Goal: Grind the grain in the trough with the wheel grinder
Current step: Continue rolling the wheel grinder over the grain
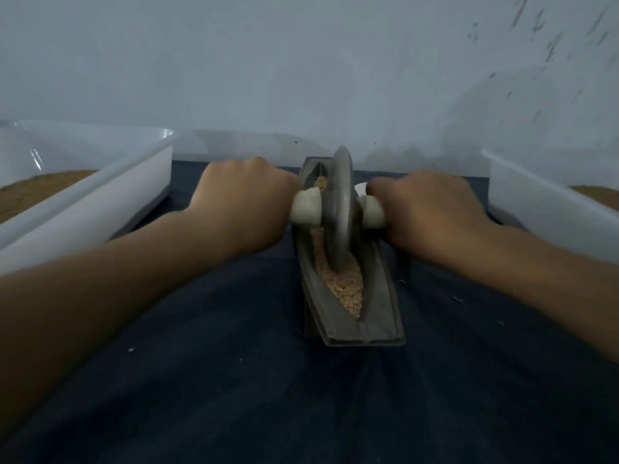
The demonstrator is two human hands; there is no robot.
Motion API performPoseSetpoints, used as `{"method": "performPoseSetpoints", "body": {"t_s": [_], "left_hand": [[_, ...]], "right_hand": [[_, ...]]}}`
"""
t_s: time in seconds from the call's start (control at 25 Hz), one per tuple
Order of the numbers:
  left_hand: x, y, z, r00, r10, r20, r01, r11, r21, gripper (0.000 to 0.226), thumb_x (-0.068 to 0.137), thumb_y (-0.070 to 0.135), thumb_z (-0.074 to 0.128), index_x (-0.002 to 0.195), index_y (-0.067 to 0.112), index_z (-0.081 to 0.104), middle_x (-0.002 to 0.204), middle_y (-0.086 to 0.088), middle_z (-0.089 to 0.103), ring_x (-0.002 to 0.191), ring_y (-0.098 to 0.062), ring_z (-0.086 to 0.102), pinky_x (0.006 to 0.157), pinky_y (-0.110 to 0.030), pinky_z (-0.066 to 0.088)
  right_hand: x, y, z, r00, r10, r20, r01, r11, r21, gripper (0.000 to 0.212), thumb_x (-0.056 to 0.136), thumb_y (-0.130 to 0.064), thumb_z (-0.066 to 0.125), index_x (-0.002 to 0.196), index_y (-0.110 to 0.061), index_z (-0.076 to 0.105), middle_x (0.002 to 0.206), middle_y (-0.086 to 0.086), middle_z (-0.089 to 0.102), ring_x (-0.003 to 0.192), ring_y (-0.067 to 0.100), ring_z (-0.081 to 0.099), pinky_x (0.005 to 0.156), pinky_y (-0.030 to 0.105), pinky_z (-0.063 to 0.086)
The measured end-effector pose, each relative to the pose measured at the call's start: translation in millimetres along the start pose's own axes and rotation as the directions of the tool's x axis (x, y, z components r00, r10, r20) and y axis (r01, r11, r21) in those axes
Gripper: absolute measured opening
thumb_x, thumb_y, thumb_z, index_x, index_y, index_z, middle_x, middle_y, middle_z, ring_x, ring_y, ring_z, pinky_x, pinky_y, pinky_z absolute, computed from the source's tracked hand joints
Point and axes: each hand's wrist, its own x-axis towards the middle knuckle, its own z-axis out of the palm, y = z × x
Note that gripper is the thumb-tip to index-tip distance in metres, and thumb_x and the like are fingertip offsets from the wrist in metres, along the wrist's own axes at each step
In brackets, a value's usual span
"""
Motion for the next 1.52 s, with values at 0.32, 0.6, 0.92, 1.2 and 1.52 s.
{"method": "performPoseSetpoints", "body": {"t_s": [0.32, 0.6, 0.92, 1.2, 1.52], "left_hand": [[45, 4, 11, 0.968, -0.173, 0.182, 0.176, 0.984, 0.001, 0.019, 0.09, 0.025, 0.058, 0.109, 0.025, 0.064, 0.091, -0.006, 0.057, 0.084, -0.033, 0.06, 0.064, -0.036, 0.04], [-9, -5, 13, 0.998, -0.049, -0.042, 0.046, 0.997, -0.067, 0.011, 0.071, 0.034, 0.067, 0.079, 0.036, 0.061, 0.059, 0.01, 0.029, 0.045, -0.012, 0.024, 0.046, -0.019, 0.02], [22, 3, 32, 0.979, -0.204, -0.025, 0.202, 0.977, -0.064, 0.009, 0.084, 0.022, 0.063, 0.093, 0.024, 0.062, 0.075, -0.007, 0.056, 0.067, -0.035, 0.06, 0.052, -0.033, 0.031], [5, 9, 36, 0.965, -0.241, -0.104, 0.233, 0.969, -0.084, 0.024, 0.085, 0.027, 0.064, 0.078, 0.025, 0.041, 0.059, 0.005, 0.033, 0.047, -0.014, 0.025, 0.047, -0.026, 0.013], [-4, 4, 48, 0.869, -0.493, 0.029, 0.45, 0.765, -0.461, 0.009, 0.082, 0.029, 0.059, 0.076, 0.028, 0.053, 0.068, 0.009, 0.054, 0.058, -0.013, 0.046, 0.049, -0.025, 0.027]], "right_hand": [[53, -10, 5, 0.962, 0.208, 0.177, -0.21, 0.978, -0.005, 0.018, 0.092, -0.025, 0.064, 0.11, -0.025, 0.061, 0.097, 0.012, 0.06, 0.091, 0.037, 0.06, 0.066, 0.036, 0.038], [9, -5, -9, 1.0, -0.019, 0.016, 0.019, 1.0, 0.002, 0.024, 0.073, -0.029, 0.078, 0.087, -0.036, 0.059, 0.061, -0.011, 0.03, 0.051, 0.017, 0.035, 0.047, 0.02, 0.019], [51, -7, 12, 0.987, 0.155, 0.041, -0.156, 0.987, 0.026, 0.023, 0.085, -0.015, 0.063, 0.086, -0.03, 0.045, 0.073, 0.002, 0.044, 0.071, 0.029, 0.045, 0.051, 0.03, 0.022], [38, -9, 15, 0.988, 0.134, -0.074, -0.13, 0.99, 0.052, 0.039, 0.076, -0.016, 0.07, 0.107, -0.036, 0.057, 0.099, -0.007, 0.058, 0.112, 0.027, 0.051, 0.103, 0.049, 0.025], [10, 8, 8, 0.83, 0.328, -0.451, -0.132, 0.901, 0.413, 0.067, 0.077, -0.009, 0.064, 0.14, -0.019, 0.043, 0.134, 0.002, 0.049, 0.123, 0.022, 0.046, 0.1, 0.048, 0.041]]}}
